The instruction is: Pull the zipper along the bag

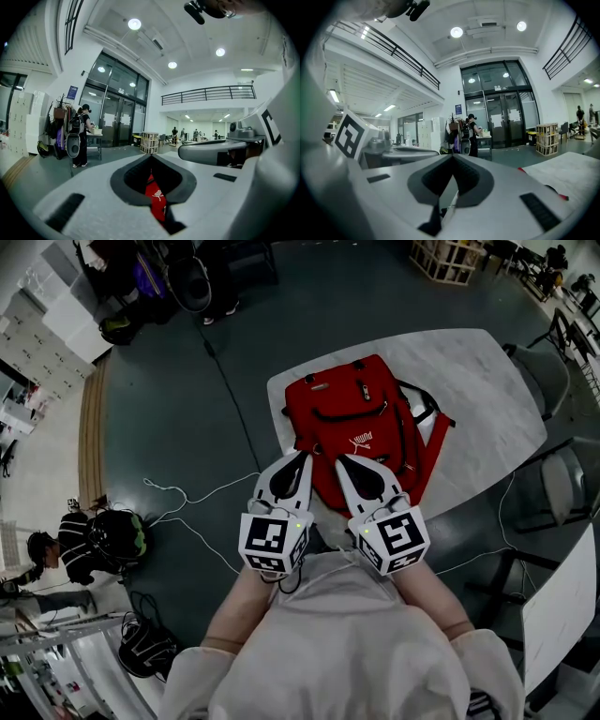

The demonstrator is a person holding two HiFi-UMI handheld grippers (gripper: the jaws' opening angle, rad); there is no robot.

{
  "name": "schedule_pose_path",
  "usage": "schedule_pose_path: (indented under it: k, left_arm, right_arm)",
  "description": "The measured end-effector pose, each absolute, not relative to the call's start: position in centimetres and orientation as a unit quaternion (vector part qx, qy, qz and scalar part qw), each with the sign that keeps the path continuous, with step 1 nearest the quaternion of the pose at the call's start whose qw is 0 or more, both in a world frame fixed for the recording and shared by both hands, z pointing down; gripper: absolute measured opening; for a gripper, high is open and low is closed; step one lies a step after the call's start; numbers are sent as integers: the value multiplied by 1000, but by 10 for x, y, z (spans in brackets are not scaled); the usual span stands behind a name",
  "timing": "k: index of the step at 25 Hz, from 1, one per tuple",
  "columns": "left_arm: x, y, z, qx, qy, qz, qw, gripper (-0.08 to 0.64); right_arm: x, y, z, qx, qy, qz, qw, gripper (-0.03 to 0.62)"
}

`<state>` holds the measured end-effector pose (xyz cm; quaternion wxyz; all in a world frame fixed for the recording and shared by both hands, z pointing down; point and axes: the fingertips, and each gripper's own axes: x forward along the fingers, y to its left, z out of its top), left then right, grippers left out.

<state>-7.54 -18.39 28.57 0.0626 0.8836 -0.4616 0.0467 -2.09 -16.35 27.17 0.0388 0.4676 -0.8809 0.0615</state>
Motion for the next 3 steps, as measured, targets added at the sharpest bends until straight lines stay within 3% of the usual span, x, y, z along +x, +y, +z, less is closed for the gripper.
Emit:
schedule_pose_path:
  k: [3]
  left_arm:
    - [-78, -187, 288, 878, -472, 44, 65, 20]
  right_arm:
    - [-21, -164, 275, 466, -881, 66, 44, 26]
